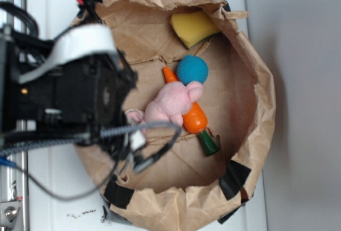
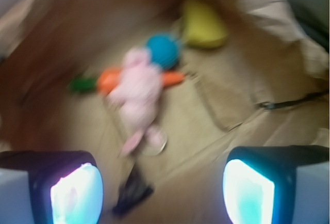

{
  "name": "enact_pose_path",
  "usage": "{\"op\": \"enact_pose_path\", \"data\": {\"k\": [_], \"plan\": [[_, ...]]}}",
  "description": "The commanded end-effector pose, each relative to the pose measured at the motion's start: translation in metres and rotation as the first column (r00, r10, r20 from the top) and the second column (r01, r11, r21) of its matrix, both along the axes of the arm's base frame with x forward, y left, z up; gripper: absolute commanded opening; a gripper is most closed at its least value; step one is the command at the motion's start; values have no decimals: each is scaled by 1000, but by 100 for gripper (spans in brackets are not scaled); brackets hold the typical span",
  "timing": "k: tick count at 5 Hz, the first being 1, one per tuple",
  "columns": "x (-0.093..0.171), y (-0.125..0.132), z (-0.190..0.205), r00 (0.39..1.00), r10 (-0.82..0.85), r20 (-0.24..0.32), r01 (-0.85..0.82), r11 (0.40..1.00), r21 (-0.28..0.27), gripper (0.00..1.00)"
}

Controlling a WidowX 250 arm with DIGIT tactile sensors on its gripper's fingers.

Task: Grab the blue ball.

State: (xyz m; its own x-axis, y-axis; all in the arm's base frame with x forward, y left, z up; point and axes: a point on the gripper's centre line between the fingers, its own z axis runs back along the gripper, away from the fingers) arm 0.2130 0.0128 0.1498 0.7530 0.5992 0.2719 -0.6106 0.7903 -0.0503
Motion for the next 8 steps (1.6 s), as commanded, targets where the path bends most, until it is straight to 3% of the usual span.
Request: {"op": "enact_pose_path", "data": {"k": [1,3,4,5,8], "plan": [[33,3,-21,996,91,-8,-90,994,56,100],[46,-4,-29,994,105,-40,-99,987,126,100],[49,0,-35,991,133,8,-132,977,167,100],[56,10,-34,986,163,33,-166,975,145,100],[71,17,-52,999,29,14,-30,997,65,100]]}}
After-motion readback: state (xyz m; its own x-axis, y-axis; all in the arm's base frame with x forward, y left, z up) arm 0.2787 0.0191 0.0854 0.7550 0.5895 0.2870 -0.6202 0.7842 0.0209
